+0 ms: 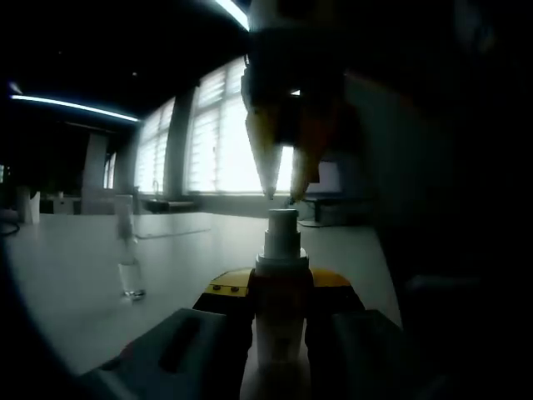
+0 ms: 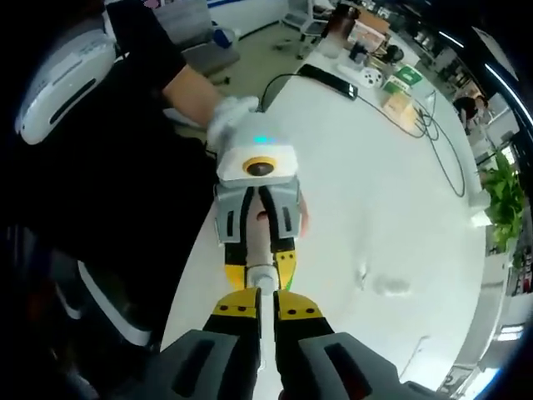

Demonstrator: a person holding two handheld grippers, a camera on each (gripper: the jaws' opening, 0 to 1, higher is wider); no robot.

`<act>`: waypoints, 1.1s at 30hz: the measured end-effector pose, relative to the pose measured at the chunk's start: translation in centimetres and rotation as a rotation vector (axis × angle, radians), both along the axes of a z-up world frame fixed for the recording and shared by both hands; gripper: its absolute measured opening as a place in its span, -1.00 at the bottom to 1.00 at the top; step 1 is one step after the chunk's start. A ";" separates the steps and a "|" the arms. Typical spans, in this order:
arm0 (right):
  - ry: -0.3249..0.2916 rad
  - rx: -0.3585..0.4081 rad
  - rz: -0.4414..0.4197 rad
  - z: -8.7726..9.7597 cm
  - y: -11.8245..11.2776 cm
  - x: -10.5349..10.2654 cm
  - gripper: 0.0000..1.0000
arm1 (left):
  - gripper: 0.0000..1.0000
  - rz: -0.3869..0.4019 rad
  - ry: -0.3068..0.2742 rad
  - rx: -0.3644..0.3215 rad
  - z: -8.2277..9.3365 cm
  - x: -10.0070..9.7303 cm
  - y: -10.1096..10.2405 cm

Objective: Clamp pump bottle remove cover press pump head put on cover

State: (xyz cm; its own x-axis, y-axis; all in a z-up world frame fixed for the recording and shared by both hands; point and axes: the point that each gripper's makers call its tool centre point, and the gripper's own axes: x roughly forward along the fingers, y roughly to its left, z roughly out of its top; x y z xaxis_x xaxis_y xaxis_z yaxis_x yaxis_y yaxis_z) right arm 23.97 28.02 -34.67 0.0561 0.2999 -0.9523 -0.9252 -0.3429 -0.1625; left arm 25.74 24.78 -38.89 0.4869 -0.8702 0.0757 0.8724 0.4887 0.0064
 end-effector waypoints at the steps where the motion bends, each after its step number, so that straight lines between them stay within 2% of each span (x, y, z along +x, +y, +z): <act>1: -0.001 0.004 0.004 0.0 0.1 0.0 -1.00 | -0.72 0.000 0.000 0.000 0.0 0.0 0.0; 18: 0.001 -0.024 0.015 -0.3 0.2 -0.3 -1.00 | -0.72 -0.001 0.003 -0.001 0.0 0.0 0.0; 26: 0.001 -0.058 -0.030 -0.4 0.7 -0.2 -1.00 | -0.72 0.001 0.004 -0.001 0.0 0.1 0.0; 33: -0.005 -0.102 -0.002 -0.6 0.5 -0.7 -1.00 | -0.72 -0.002 0.001 0.001 -0.1 0.0 0.1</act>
State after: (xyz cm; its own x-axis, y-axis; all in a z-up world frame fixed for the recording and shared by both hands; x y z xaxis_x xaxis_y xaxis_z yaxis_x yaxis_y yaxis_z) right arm 23.28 28.49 -35.29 0.0619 0.2012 -0.9776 -0.9253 -0.3557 -0.1318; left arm 25.77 24.84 -38.96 0.4853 -0.8712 0.0743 0.8734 0.4870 0.0057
